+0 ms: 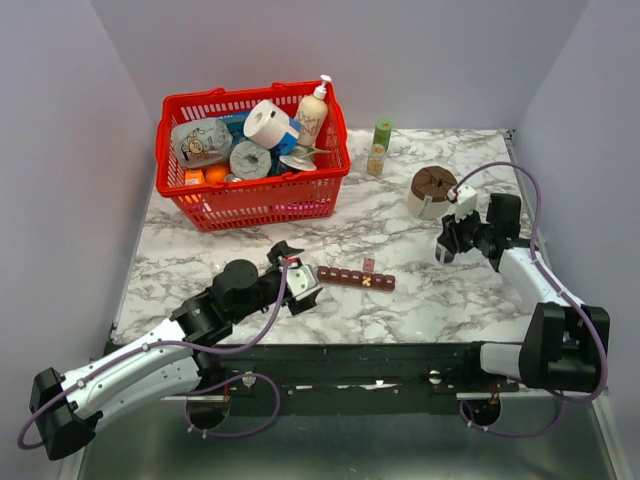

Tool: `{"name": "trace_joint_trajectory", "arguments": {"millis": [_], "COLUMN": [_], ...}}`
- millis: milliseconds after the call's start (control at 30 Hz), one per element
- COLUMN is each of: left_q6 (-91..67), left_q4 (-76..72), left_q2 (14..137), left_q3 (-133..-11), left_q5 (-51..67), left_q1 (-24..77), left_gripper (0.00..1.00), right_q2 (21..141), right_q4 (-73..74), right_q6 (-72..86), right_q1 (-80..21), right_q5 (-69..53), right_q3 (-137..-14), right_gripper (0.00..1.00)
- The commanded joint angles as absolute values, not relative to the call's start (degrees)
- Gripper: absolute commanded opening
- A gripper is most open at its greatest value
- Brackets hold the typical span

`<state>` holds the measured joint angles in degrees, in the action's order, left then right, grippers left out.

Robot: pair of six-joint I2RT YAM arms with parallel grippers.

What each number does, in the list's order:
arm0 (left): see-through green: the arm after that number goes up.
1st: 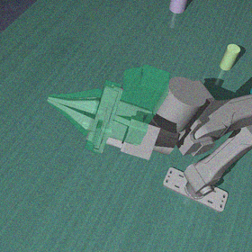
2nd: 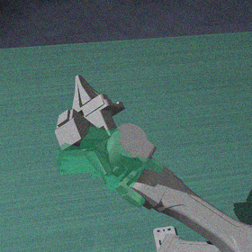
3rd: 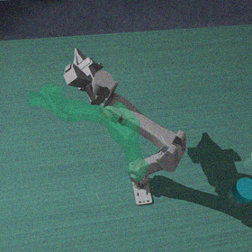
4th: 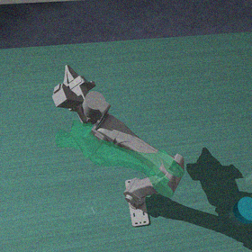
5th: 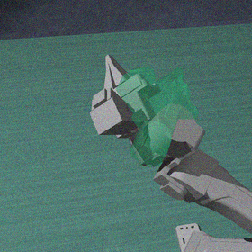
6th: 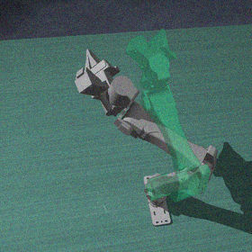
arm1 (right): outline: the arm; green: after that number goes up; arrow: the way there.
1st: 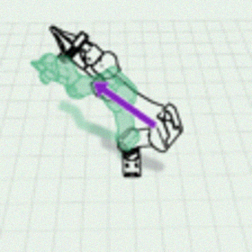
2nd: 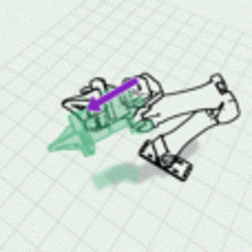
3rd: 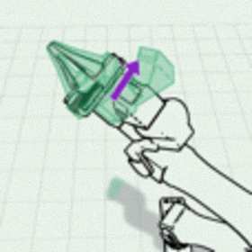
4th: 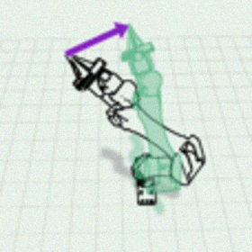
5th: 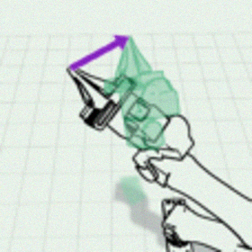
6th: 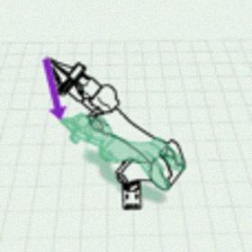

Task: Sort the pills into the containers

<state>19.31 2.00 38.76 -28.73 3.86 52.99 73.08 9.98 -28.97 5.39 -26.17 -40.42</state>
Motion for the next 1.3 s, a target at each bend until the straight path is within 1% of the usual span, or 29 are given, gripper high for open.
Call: {"name": "trace_joint_trajectory", "arguments": {"millis": [0,33,67,167,233,267,300,333,367,400,433,467,500,533,600,633,667,700,733,767,800,967,1033,1200,1267], "left_q6": [22.85,23.98,24.6,26.36,28.12,29.26,30.49,32.59,34.0,35.58,38.73,39.89,41.38,42.7,45.61,46.49,48.32,48.95,49.65,50.18,51.23,54.14,54.84,54.41,54.06], "left_q4": [4.39,4.83,5.18,5.62,5.8,6.15,7.02,7.38,7.64,8.78,9.14,9.4,10.1,10.28,10.02,9.93,9.84,9.58,9.41,9.23,8.53,9.75,12.21,14.24,15.9], "left_q2": [39.72,40.16,40.25,40.61,41.04,41.31,41.66,42.79,43.5,44.46,46.91,48.33,49.91,53.32,56.94,60.52,62.38,64.23,67.73,69.42,71.0,82.07,86.46,90.79,92.19], "left_q3": [-27.25,-27.16,-26.98,-26.63,-26.37,-26.37,-26.37,-26.54,-26.72,-26.98,-27.77,-28.3,-28.91,-30.13,-31.37,-32.51,-33.22,-34.01,-35.58,-36.38,-37.26,-44.28,-47.44,-50.97,-52.73], "left_q5": [10.01,10.8,11.33,12.65,14.66,15.72,16.69,17.57,19.06,19.94,20.39,21.0,21.09,21.27,21.62,22.06,22.5,24.07,24.6,25.31,26.79,29.35,29.88,28.66,27.43], "left_q1": [53.09,53.0,53.09,53.26,53.17,53.26,53.26,53.26,53.26,53.26,53.26,53.26,53.26,53.26,52.74,52.47,51.86,50.38,49.67,48.96,48.26,44.65,44.21,43.86,43.77], "left_gripper": [0.99,0.99,0.99,0.99,0.99,0.99,0.98,0.98,0.98,0.98,0.97,0.97,0.97,0.97,0.97,0.96,0.96,0.96,0.96,0.95,0.95,0.94,0.91,0.89,0.88], "right_q2": [72.6,71.99,70.76,68.48,67.42,66.98,66.62,66.71,67.06,68.45,69.42,70.56,71.62,73.63,74.97,74.62,74.01,73.13,72.43,71.64,71.8,76.28,76.9,77.43,78.92], "right_q4": [8.35,8.52,9.57,13.08,15.72,20.26,24.65,30.18,44.76,53.26,61.88,72.93,75.04,75.15,69.99,66.22,54.78,48.4,42.6,33.49,30.96,29.97,29.88,30.5,31.89], "right_q6": [-29.27,-29.35,-30.14,-32.51,-35.32,-40.73,-46.09,-52.84,-71.36,-83.46,-96.2,-115.12,-118.88,-118.83,-112.88,-108.85,-96.45,-89.8,-84.08,-75.15,-72.19,-62.16,-60.74,-57.22,-53.81], "right_q1": [6.33,6.68,6.68,6.77,6.77,6.77,6.77,6.77,6.77,6.68,6.59,6.42,5.72,2.84,0.1,-4.0,-5.87,-7.98,-12.35,-14.13,-15.37,-16.61,-16.61,-16.61,-16.61], "right_q5": [-28.12,-28.65,-29.35,-32.34,-37.24,-39.79,-47.65,-52.25,-56.91,-63.91,-65.98,-67.05,-68.02,-68.03,-67.5,-67.15,-66.37,-62.62,-60.14,-57.94,-56.09,-57.74,-58.36,-57.05,-56.25], "right_q3": [-40.78,-40.87,-41.22,-42.53,-44.2,-45.17,-47.09,-48.5,-49.65,-50.62,-51.41,-51.24,-51.15,-51.67,-51.94,-51.51,-49.68,-48.61,-47.12,-45.63,-45.7,-50.18,-50.45,-50.62,-52.55], "right_gripper": [0.56,0.61,0.67,0.76,0.81,0.85,0.9,0.91,0.99,1.0,1.0,1.0,1.0,1.0,1.0,1.0,1.0,1.0,1.0,1.0,1.0,1.0,1.0,1.0,1.0]}}
